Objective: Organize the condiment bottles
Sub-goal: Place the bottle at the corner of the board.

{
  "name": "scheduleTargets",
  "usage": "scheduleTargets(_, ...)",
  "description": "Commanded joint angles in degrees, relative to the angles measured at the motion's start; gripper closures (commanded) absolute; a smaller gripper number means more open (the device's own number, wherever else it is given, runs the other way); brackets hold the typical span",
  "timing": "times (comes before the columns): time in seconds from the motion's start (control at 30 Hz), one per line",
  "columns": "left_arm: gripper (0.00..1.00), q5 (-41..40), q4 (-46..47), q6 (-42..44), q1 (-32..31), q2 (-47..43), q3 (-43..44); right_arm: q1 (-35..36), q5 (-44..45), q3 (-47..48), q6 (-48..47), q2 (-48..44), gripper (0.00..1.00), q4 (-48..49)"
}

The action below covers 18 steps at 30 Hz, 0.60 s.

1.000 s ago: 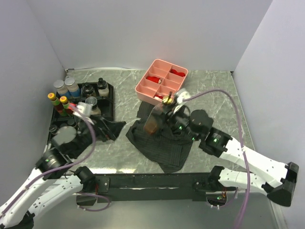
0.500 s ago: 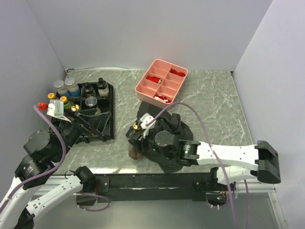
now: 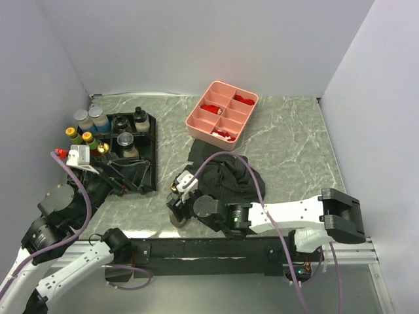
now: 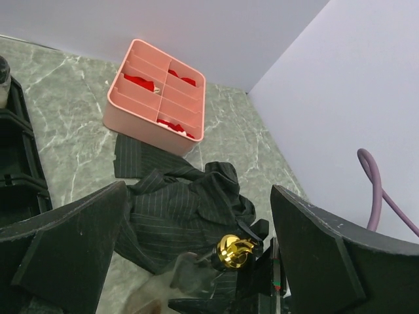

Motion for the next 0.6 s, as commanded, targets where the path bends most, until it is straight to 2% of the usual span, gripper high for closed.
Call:
scheduleTargets(0.0, 0.04, -0.6, -0.1, 0.4, -0.2, -0.8, -0.1, 0.4, 5.0, 0.9, 0.9, 0.5, 0.37, 8.3)
scheduleTargets(0.07, 0.04, -0.8, -0.2, 0.5, -0.2, -0.6, -0.2, 0.4, 4.9, 0.8, 1.0, 0.4, 0.26, 8.4)
scheduleTargets(0.17, 0.04, -0.5, -1.1, 0.9, -0.2, -0.1, -0.9, 0.7, 4.7, 1.3, 1.2, 0.0, 0.15, 7.2)
scheduleTargets(0.27, 0.03, -0.5, -1.7, 1.0, -0.2, 0.9, -2.0, 1.1, 4.4, 1.2, 1.6, -1.0, 0.08, 6.6)
scheduleTargets(0.4, 0.04, 1.6, -1.7, 1.2, -0.2, 2.6, -3.6, 1.6, 3.6, 0.3, 2.4, -5.6, 0.01, 4.2)
scheduleTargets(0.57, 0.03, 6.7, -0.2, 1.8, -0.2, 5.0, -4.8, 1.6, 2.5, -3.9, 3.3, -13.3, 0.00, 3.8)
